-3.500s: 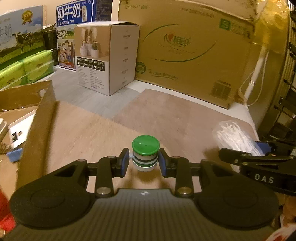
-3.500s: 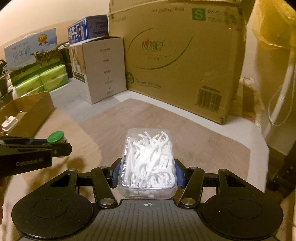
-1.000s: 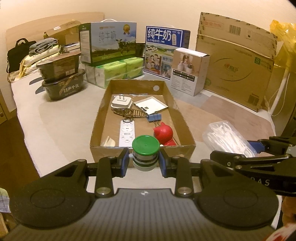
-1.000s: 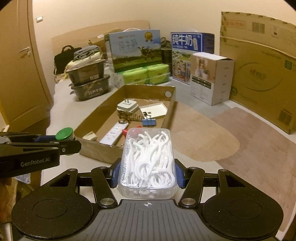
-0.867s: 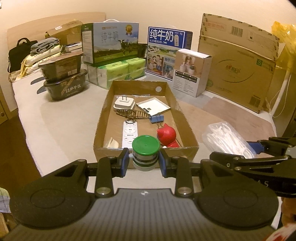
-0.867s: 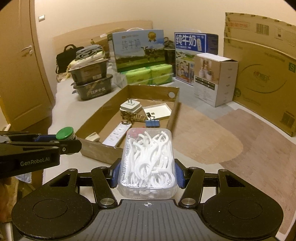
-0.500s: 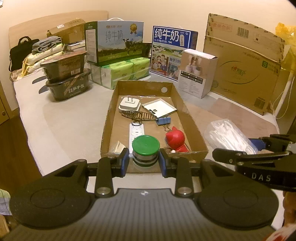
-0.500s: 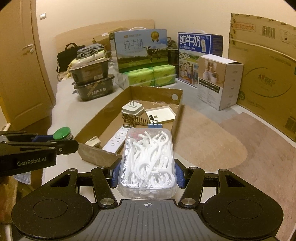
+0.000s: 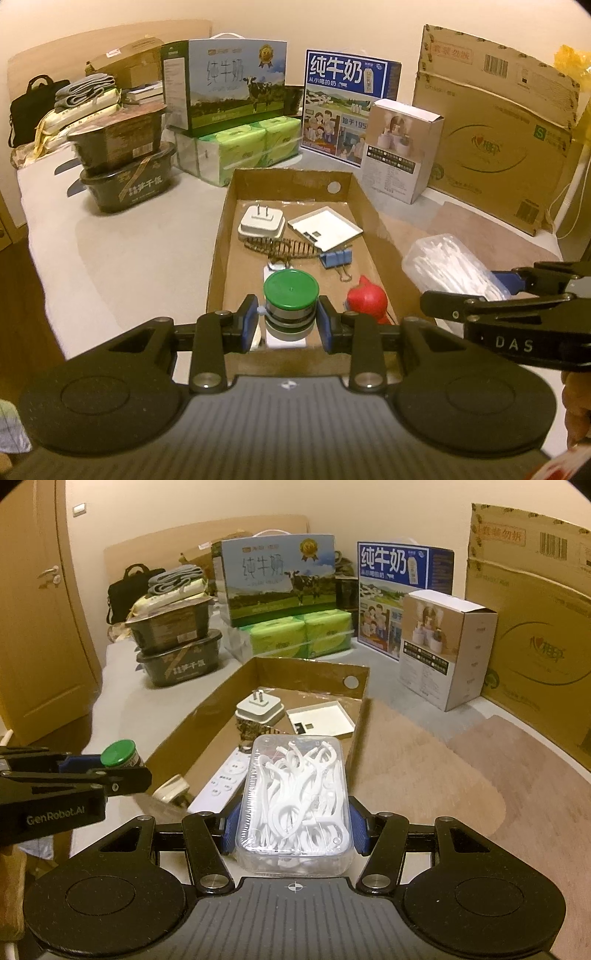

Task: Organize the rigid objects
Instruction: 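Carry the green-capped bottle and floss box over the cardboard tray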

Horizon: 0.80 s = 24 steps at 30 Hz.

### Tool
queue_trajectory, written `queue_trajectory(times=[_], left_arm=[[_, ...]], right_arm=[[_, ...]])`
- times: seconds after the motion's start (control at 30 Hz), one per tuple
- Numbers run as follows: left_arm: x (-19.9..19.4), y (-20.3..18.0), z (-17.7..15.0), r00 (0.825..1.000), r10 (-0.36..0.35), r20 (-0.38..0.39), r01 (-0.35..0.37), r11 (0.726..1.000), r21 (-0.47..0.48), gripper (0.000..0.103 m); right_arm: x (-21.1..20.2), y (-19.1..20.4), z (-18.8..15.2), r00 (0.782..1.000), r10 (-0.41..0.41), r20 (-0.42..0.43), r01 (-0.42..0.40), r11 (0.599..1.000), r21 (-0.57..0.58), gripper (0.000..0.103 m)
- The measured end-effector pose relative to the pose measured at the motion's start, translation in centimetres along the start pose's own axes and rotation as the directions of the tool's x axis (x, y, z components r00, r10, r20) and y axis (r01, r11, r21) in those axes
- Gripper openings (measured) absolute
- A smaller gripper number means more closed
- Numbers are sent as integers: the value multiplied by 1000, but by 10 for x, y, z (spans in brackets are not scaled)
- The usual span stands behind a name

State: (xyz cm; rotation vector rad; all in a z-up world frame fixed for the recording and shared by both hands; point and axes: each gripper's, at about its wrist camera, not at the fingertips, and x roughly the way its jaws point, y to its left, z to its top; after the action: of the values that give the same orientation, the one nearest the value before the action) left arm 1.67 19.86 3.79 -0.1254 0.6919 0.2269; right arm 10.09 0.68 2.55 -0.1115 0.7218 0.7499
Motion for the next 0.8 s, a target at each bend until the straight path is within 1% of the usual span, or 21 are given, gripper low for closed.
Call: queue_trajectory(times=[0.23, 0.43, 0.8], left_arm=[[32, 6, 18, 1000, -13, -16, 14, 1000, 17, 30], [59, 18, 30, 1000, -9, -30, 10, 999, 33, 30], [105, 31, 35, 997, 0, -76, 5, 998, 65, 30]], right_arm=[[25, -11, 17, 1000, -9, -6, 9, 1000, 9, 57], [48, -16, 31, 1000, 0, -7, 1, 1000, 11, 57], [83, -22, 41, 1000, 0, -29, 0, 1000, 14, 57]])
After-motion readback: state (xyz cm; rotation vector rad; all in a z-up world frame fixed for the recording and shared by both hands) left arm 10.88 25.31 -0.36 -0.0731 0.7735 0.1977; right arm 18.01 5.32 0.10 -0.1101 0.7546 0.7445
